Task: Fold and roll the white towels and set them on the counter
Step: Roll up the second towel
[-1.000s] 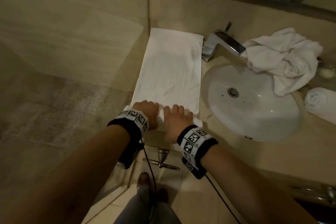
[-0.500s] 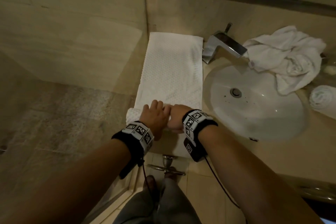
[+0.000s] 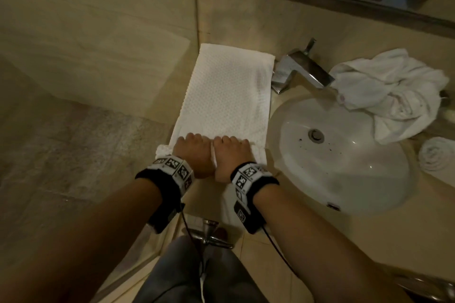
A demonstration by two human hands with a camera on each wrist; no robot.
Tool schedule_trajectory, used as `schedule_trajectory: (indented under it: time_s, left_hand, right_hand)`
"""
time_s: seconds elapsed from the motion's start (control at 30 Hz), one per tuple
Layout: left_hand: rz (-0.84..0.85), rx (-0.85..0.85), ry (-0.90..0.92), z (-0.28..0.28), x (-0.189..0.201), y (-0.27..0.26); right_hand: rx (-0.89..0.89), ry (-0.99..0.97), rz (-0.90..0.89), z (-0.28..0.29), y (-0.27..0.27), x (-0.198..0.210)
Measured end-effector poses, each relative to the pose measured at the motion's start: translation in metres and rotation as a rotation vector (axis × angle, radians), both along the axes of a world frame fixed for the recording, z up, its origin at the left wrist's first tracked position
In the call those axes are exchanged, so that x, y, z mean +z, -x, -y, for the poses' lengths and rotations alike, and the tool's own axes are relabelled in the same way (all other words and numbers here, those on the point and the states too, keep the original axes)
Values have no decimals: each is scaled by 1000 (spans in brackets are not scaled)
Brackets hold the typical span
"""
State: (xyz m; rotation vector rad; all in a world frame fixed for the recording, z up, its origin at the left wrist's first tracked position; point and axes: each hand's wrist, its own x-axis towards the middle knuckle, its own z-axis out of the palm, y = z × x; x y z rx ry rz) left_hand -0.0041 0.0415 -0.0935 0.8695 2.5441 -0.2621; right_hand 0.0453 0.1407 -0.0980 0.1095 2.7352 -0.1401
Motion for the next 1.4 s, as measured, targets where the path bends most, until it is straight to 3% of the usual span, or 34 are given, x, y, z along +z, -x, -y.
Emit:
schedule_trajectory:
  time_s: [0.17, 0.33, 0.43, 0.6, 0.8, 1.13, 1.4]
  left_hand:
    - [-122, 49, -38, 3, -3, -5]
    - [-114, -195, 9, 8, 1, -8]
    - [-79, -179, -57, 6, -3, 3]
    - [-14, -275, -85, -1, -1, 21]
    - [-99, -412, -27, 5, -2, 17]
    - [93, -365, 86, -7, 10, 20]
    - [-12, -398, -4, -2, 2, 18]
  right_hand:
    - [-51, 51, 13, -5, 10, -1]
    - [-161, 114, 80, -5, 20, 7]
    - [-190, 135, 77, -6, 20, 9]
    - [-215, 38, 104, -2, 12, 5]
    - [-174, -76, 144, 3, 8, 7]
    - [-138, -106, 164, 0, -3, 9]
    - [-237, 41, 158, -7, -4, 4]
